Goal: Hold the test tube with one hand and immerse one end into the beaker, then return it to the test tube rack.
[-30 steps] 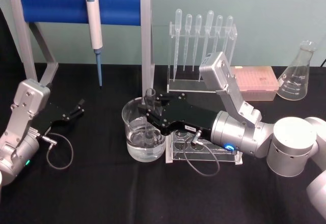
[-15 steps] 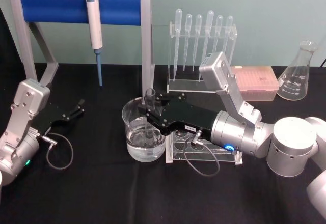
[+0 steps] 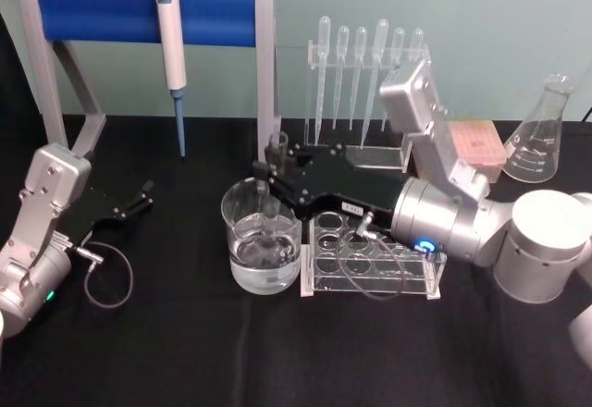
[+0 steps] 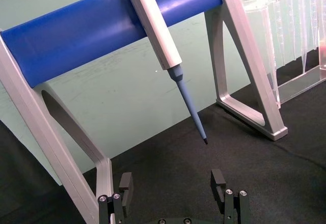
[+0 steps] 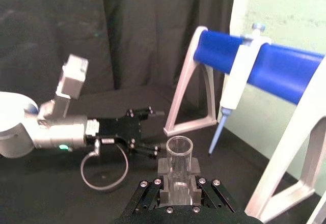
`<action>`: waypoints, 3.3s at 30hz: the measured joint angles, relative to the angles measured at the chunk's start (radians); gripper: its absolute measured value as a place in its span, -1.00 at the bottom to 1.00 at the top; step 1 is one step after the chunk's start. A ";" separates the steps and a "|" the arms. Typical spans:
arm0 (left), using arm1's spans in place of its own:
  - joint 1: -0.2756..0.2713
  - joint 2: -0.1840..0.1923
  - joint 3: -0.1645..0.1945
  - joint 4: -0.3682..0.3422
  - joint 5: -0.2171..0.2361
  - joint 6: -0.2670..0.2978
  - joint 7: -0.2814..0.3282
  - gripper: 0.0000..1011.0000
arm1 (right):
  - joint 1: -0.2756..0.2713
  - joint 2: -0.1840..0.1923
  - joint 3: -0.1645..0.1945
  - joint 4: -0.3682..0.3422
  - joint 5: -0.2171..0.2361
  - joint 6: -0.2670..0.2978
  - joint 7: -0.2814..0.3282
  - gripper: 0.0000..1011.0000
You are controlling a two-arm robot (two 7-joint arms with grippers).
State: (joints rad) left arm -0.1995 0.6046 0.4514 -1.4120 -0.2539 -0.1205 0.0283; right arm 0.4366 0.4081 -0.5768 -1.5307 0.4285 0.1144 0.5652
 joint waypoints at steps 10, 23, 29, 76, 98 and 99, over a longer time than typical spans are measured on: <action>0.000 0.000 0.000 0.000 0.000 0.000 0.000 0.98 | 0.016 0.034 0.032 -0.092 0.064 0.045 0.002 -0.55; 0.000 0.000 0.000 0.000 0.000 0.000 0.000 0.98 | 0.032 0.101 0.077 -0.181 0.171 0.094 0.016 -0.55; 0.000 0.000 0.000 0.000 0.000 0.000 0.000 0.98 | 0.021 0.152 0.102 -0.219 0.207 0.099 0.016 -0.55; 0.000 0.000 0.000 0.000 0.000 0.000 0.000 0.98 | -0.118 0.269 0.114 -0.123 0.166 -0.048 0.034 -0.55; 0.000 0.000 0.000 0.000 0.000 0.000 0.000 0.98 | -0.154 0.240 0.098 -0.071 0.094 -0.094 0.043 -0.55; 0.000 0.000 0.000 0.000 0.000 0.000 0.000 0.98 | -0.155 0.239 0.098 -0.070 0.092 -0.096 0.043 -0.55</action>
State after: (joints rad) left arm -0.1995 0.6047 0.4514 -1.4120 -0.2539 -0.1205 0.0283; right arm 0.2815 0.6471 -0.4788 -1.6004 0.5201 0.0185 0.6078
